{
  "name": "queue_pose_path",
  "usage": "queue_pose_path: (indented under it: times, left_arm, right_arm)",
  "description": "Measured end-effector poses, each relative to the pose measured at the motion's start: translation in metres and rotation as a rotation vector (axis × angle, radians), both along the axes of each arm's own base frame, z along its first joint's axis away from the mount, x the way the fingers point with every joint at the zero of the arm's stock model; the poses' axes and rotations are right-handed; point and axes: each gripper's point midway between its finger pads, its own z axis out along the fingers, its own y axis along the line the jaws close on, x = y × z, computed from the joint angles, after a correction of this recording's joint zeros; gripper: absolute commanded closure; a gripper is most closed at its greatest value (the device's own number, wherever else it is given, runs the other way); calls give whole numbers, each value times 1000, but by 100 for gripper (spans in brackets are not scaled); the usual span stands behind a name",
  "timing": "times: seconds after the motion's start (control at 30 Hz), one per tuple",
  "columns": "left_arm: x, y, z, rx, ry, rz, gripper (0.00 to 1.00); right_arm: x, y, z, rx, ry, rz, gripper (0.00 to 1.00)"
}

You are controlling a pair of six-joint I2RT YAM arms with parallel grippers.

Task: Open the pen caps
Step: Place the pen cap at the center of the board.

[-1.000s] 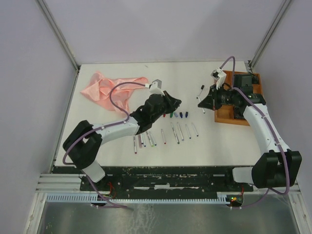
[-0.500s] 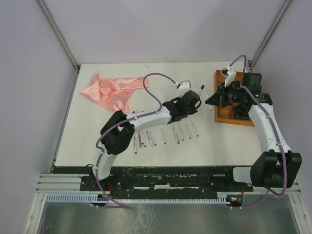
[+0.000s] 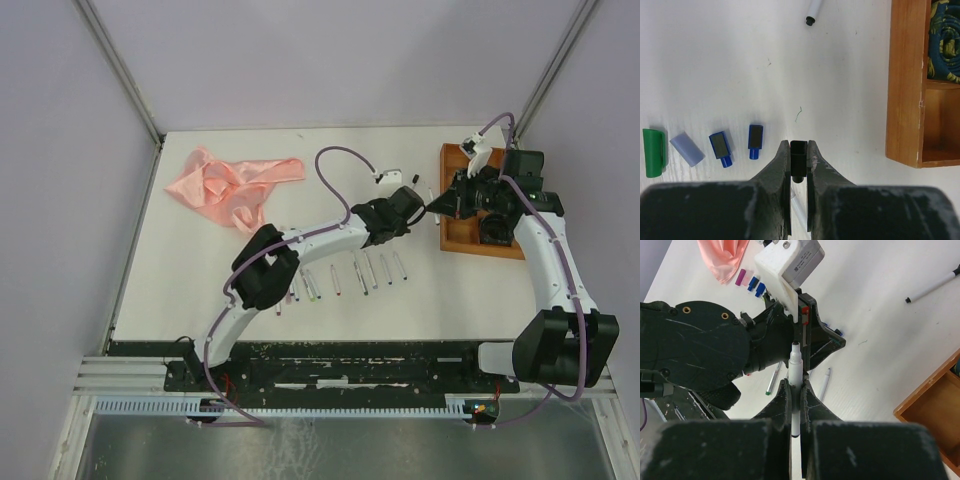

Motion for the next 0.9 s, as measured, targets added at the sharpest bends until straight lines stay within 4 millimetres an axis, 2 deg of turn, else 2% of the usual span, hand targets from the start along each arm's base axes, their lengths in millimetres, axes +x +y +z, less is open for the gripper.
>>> queue_pose_path:
  times: [0.2,0.47,0.9]
  left_arm:
    - [5,-9,-7,22,-2,-14,94]
    - [9,-13,-34,71,15,-25,87]
    - [13,-15,-35,91,9,-23,72]
  right_arm:
    - [0,-2,0,3,2,-8,100]
    - [0,-5,-1,3,9,-17,100]
    - [1,-10,-1,4,9,-31,100]
